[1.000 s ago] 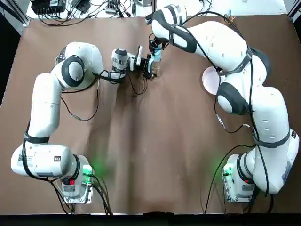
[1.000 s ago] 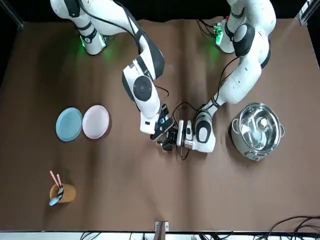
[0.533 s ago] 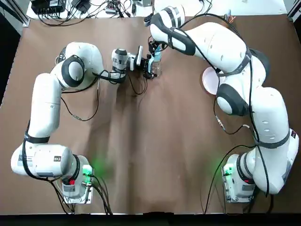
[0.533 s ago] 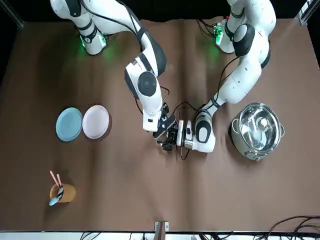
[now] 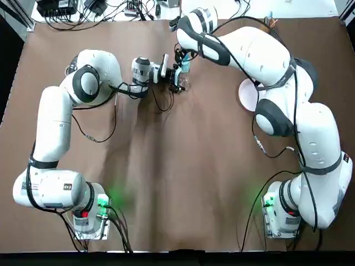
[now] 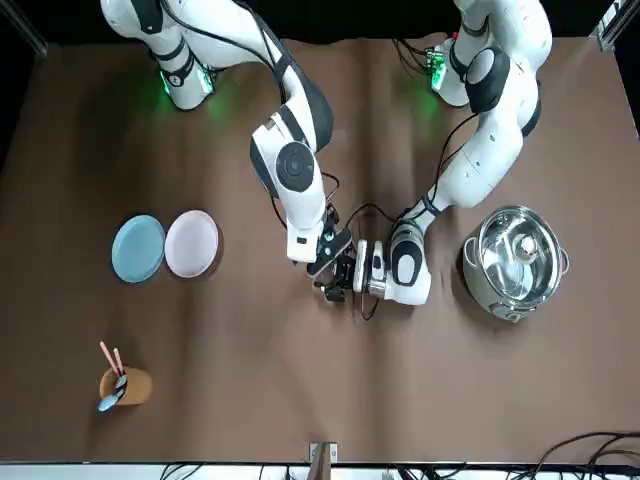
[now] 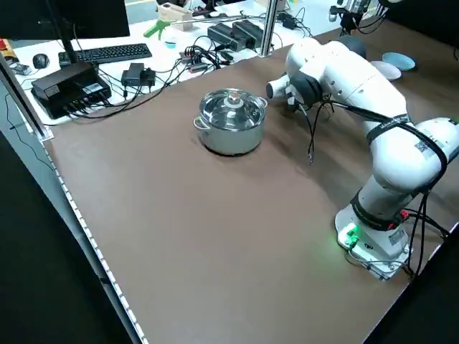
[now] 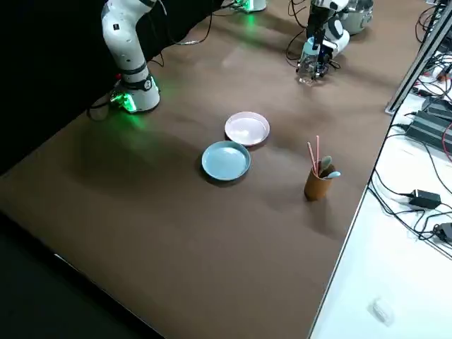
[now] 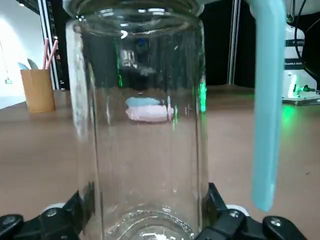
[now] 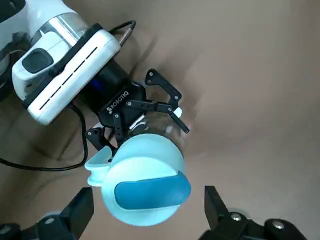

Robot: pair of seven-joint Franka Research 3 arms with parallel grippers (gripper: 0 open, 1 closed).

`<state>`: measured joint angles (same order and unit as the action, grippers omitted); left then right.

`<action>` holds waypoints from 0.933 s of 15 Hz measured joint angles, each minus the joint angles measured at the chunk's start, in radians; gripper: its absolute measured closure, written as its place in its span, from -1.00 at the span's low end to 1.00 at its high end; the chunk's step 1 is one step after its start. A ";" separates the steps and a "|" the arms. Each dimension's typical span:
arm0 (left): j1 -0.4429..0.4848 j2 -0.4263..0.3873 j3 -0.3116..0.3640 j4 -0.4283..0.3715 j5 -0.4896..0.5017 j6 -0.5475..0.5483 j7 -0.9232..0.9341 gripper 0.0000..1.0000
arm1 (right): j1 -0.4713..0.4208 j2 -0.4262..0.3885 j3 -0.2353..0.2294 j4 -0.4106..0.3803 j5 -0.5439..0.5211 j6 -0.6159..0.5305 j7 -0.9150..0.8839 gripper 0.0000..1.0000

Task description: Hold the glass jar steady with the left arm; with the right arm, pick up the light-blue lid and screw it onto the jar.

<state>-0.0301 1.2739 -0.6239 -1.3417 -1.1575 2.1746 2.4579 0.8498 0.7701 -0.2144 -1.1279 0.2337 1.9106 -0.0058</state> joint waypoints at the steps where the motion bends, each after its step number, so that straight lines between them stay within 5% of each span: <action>1: 0.000 0.000 0.000 0.000 0.000 0.000 0.000 -0.85 | 0.001 0.000 0.000 0.000 0.000 0.002 0.000 -0.96; 8: 0.000 0.000 0.000 0.000 0.000 0.000 0.000 -0.85 | 0.008 0.010 0.000 0.000 0.000 0.017 0.000 -0.89; 12: 0.000 0.000 0.001 0.000 0.000 0.000 0.000 -0.85 | 0.009 0.013 -0.001 0.001 -0.002 0.020 0.001 -0.37; 14: 0.000 0.000 0.001 0.000 0.000 0.000 0.000 -0.85 | 0.009 0.013 -0.001 0.001 -0.002 0.020 0.001 -0.37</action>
<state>-0.0305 1.2740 -0.6230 -1.3419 -1.1575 2.1750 2.4581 0.8593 0.7830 -0.2156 -1.1272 0.2314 1.9307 -0.0046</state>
